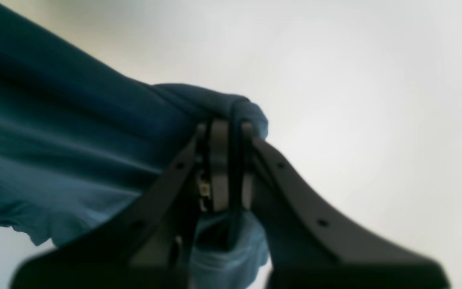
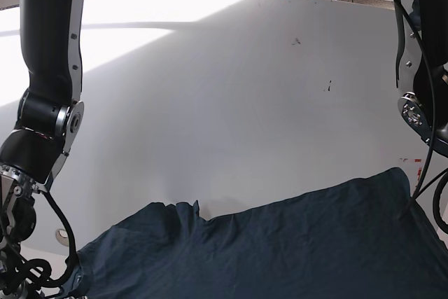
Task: Fold the T-shirt properly
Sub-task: 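Lift the shirt high with both grippers, stretching it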
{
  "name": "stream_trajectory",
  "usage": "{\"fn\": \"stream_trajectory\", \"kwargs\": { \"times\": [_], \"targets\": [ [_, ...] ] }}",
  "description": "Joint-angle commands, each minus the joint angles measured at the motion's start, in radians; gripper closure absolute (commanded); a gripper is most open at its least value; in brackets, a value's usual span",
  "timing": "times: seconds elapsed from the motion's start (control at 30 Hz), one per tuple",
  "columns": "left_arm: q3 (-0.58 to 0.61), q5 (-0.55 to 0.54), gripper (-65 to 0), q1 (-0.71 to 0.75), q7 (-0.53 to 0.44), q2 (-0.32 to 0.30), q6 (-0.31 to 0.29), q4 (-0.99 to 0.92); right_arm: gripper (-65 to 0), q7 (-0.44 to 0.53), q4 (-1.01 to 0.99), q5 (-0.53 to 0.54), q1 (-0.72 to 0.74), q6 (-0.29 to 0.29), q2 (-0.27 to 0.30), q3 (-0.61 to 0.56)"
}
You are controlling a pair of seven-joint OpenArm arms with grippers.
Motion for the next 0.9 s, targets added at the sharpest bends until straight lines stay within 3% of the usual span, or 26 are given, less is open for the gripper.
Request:
{"fn": "stream_trajectory", "kwargs": {
  "times": [0.0, 0.4, 0.63, 0.87],
  "targets": [
    [0.012, 0.006, -0.8, -0.068, -0.036, -0.018, 0.005, 0.013, -1.4, 0.012, 0.005, -0.023, 0.094, -0.011, 0.029, -0.033],
    [0.02, 0.002, -1.0, -0.08, -0.036, -0.018, 0.005, 0.001, -1.4, -0.022, 0.013, -0.023, 0.126, -0.002, 0.061, -0.068],
    [0.02, -0.001, -1.0, 0.02, -0.036, -0.017, 0.002, 0.041, -1.4, -0.037, 0.084, -0.025, 0.017, 0.017, 0.08, -0.045],
    [-0.017, -0.003, -1.0, 0.167, -0.036, 0.025, 0.0, 0.12, -1.4, -0.077, 0.217, -0.025, -0.17, 0.017, 0.084, 0.045]
  ]
}}
